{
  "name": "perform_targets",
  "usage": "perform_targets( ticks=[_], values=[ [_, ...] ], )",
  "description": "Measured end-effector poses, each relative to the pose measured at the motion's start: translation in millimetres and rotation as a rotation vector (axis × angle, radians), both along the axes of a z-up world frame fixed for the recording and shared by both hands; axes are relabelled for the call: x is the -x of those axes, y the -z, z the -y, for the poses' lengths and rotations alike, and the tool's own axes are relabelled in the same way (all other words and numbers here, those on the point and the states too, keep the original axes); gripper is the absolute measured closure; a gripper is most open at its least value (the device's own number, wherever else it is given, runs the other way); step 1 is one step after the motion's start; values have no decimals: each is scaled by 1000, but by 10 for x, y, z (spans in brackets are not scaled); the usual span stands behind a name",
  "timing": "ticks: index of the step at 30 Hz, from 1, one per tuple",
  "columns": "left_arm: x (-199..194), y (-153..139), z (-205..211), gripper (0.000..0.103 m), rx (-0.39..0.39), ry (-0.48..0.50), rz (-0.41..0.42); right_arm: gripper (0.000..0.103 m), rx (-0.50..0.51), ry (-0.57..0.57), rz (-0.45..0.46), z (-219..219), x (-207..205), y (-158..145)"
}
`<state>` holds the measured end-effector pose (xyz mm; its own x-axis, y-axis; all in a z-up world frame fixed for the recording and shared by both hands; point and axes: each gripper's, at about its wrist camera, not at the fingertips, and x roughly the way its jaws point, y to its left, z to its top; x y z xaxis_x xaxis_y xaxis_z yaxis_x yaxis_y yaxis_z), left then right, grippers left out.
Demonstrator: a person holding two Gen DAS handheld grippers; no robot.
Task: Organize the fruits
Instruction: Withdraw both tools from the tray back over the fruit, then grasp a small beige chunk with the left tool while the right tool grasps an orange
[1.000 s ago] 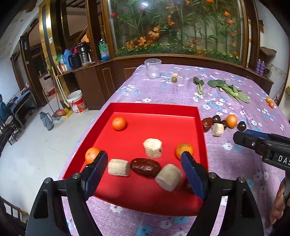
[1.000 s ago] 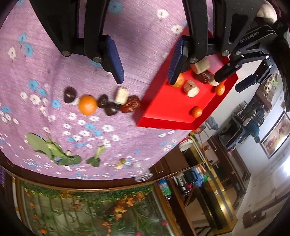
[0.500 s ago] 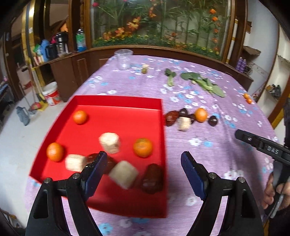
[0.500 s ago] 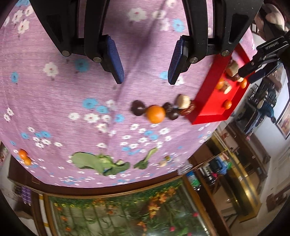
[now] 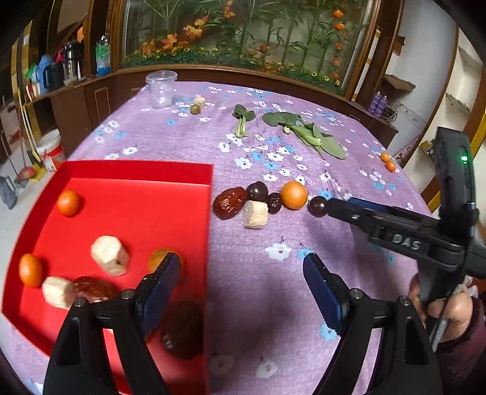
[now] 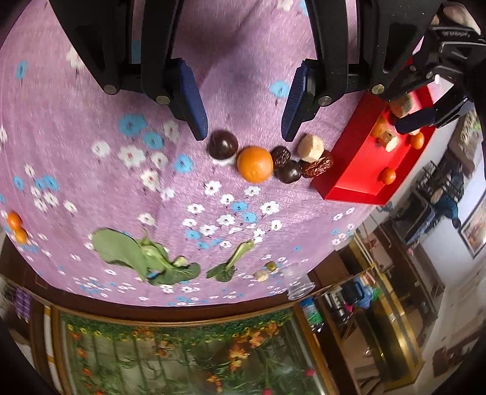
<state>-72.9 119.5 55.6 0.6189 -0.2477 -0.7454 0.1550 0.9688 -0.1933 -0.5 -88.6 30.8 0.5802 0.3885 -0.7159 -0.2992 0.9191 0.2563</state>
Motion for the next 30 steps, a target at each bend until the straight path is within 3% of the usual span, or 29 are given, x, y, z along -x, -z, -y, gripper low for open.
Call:
perform_targets(
  ticks=[3,7,26,28,30],
  values=[
    [-30,8,24,23,7,9,8,48,13,-17,-5,-54,-119,32],
    [-97,6,65,33,16,25,11,48,30,-35,-4,-105,-232,68],
    [-378,129,220,34,18,59,-22,49,105,-126,-12,-413,-562,219],
    [-410,123,247,38,17,65,-22,63,84,-131,-21,-394,-554,221],
    [-454,135,289,42,13,74,-30,66,74,-121,-24,-362,-545,219]
  ],
)
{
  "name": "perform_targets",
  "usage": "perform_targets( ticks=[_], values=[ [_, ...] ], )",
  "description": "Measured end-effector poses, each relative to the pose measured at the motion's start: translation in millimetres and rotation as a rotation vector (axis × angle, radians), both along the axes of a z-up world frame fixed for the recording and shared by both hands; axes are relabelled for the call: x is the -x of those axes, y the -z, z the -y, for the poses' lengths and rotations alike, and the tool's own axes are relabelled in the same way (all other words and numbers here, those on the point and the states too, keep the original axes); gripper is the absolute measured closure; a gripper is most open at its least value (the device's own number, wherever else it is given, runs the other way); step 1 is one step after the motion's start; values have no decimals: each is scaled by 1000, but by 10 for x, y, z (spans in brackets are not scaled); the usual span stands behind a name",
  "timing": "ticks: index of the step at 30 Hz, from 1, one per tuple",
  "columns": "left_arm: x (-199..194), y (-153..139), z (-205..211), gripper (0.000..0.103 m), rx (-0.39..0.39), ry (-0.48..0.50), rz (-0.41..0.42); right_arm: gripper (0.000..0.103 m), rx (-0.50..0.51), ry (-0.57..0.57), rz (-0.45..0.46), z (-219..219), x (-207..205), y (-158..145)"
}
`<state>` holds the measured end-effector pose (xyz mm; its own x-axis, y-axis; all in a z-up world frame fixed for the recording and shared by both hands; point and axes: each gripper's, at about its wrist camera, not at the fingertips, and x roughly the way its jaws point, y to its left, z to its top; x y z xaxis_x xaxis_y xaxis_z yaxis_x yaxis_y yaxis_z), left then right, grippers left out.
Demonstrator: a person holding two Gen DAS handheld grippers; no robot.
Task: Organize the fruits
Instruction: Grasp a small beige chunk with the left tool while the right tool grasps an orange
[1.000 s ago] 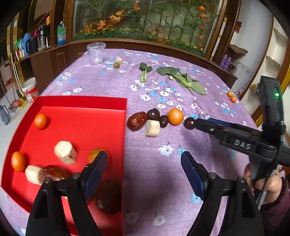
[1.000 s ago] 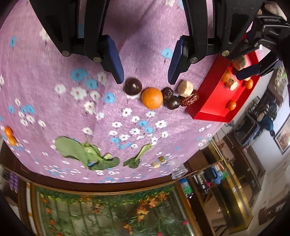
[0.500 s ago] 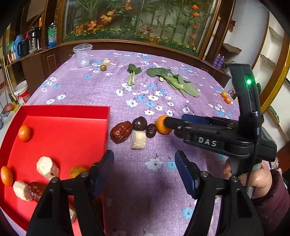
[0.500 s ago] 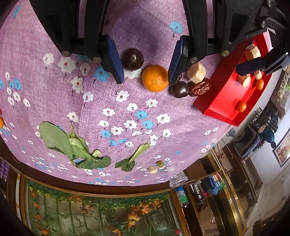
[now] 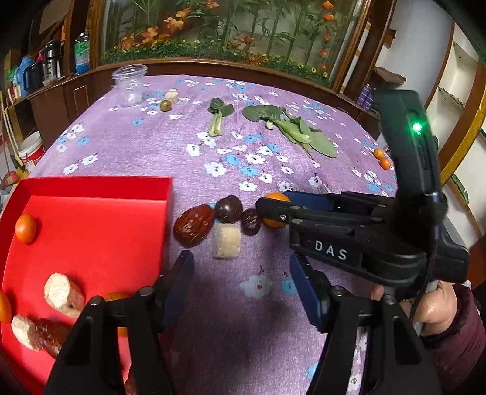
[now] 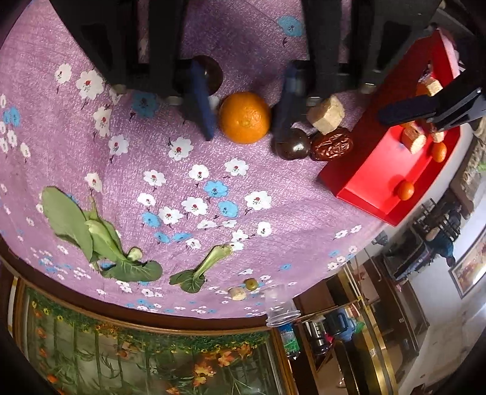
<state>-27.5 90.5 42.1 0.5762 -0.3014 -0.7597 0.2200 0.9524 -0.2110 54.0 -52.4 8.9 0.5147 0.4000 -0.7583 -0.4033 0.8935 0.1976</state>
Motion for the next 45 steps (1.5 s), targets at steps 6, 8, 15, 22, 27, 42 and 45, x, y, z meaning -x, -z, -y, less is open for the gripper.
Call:
perform_targets(
  ticks=[6,8,15,22,27,42,45],
  values=[
    [-194,111,96,54,-23,-19,-54,66,-47,42,2,164,68,-16],
    [-260,146,108,54,-36,-41,-73,66,-68,53,5,219,87,-33],
    [-363,208,209,54,-134,-101,-73,66,-112,69,10,311,116,-41],
    [-331,222,250,87,-163,-108,-55,65,-137,72,13,367,142,-48],
    [-275,220,264,87,-139,-94,-49,66,-159,93,13,451,133,-65],
    [14,88,217,87,-46,-54,-28,66,-136,131,25,473,242,-123],
    [67,66,216,87,-26,-46,-27,66,-125,137,28,489,311,-160]
  ],
)
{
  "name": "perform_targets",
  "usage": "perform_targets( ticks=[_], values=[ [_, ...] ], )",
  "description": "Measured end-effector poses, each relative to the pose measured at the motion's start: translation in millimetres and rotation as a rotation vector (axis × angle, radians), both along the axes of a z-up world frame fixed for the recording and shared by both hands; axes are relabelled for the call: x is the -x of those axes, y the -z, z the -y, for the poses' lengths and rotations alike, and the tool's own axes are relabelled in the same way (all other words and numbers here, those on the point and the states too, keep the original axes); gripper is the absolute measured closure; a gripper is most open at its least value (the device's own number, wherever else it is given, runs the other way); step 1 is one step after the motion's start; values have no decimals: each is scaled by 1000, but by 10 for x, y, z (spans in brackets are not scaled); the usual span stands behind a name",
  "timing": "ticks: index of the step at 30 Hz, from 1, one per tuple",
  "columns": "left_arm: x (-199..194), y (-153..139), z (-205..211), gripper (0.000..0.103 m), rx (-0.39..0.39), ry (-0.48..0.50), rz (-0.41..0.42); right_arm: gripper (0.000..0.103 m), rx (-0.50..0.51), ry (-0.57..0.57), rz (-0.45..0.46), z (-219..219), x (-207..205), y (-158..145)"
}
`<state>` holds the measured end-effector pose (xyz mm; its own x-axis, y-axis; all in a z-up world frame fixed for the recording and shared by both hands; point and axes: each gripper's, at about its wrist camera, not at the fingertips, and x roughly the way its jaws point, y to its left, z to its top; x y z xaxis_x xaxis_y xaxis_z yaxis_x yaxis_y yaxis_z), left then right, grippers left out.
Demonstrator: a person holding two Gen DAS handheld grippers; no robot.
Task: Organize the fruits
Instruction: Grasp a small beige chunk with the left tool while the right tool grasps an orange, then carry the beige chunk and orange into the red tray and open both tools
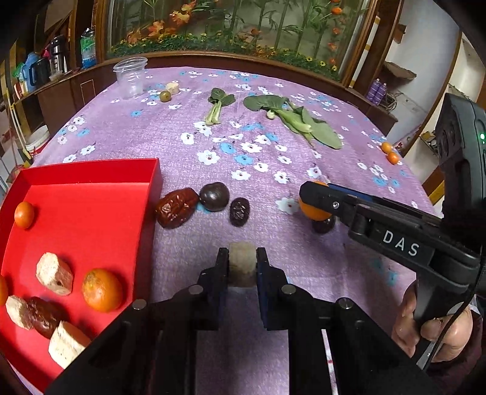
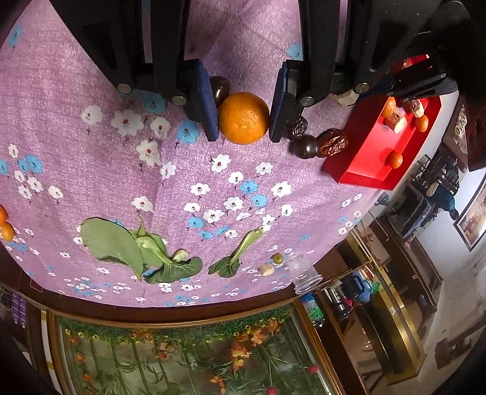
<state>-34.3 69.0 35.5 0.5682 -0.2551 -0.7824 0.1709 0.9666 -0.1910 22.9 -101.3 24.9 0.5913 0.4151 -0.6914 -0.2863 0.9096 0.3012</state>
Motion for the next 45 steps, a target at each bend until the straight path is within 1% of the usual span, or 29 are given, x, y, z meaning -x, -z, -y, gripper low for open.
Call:
perform_targets(
  ticks=[10,23,36,45],
  values=[
    [246,-121,-2,87,29,24,27,66,16,0,23,-13,342,-137],
    [581,-325,-236,87,76,6,76,66,-3,-12,49,-134,800,-283],
    [917,-506,-783,87,140,-78,127,66,15,-97,95,-572,1157,-489],
    [998,-590,-1225,87,179,-167,158,66,44,-176,127,-947,1283,-617]
  ],
)
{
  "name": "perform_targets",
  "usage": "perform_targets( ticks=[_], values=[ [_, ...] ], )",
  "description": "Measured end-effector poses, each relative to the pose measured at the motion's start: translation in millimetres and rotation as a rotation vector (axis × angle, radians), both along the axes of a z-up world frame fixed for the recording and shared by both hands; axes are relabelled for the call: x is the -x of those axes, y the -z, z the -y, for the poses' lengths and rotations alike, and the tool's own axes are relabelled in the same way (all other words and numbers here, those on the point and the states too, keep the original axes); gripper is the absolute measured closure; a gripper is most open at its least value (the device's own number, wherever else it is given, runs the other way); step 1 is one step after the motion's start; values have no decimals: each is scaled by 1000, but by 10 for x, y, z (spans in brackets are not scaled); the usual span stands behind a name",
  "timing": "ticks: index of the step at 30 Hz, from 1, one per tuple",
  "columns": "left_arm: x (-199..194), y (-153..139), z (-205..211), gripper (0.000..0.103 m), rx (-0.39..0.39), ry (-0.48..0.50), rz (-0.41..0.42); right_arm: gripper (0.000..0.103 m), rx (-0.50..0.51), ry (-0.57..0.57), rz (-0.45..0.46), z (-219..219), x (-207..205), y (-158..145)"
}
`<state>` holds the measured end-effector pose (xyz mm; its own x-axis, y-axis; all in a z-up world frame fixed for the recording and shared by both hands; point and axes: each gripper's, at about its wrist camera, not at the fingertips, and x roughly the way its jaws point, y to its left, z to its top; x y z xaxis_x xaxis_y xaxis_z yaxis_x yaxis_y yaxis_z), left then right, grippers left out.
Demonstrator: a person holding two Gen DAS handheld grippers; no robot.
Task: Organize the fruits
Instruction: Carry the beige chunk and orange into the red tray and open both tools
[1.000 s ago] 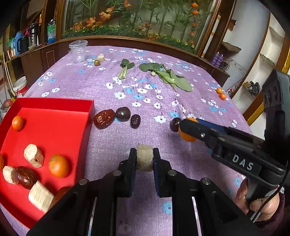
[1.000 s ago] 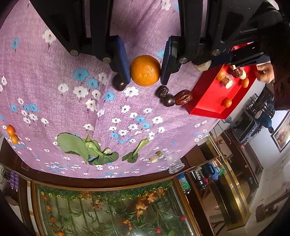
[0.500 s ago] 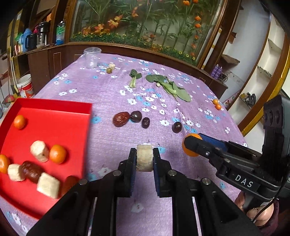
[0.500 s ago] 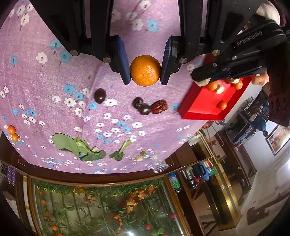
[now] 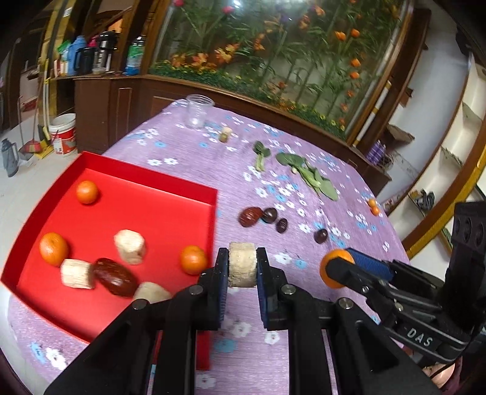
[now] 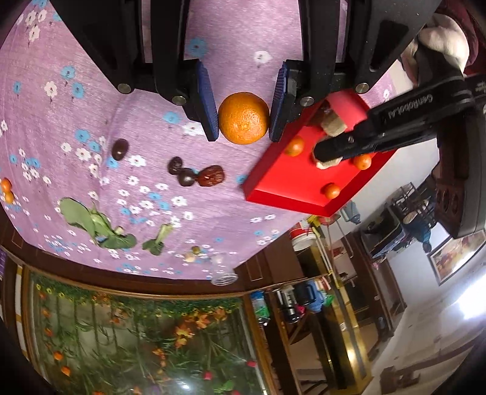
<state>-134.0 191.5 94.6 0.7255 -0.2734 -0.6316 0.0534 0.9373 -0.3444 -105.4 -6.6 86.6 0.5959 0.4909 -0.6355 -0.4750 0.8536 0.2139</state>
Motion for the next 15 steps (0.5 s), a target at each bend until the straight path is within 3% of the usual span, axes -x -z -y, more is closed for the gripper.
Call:
perform_targets(
  ticks=[15],
  values=[
    [27,83,-658,87,7,-153,5,65,41,-119,-12,-648,-46,49]
  ],
)
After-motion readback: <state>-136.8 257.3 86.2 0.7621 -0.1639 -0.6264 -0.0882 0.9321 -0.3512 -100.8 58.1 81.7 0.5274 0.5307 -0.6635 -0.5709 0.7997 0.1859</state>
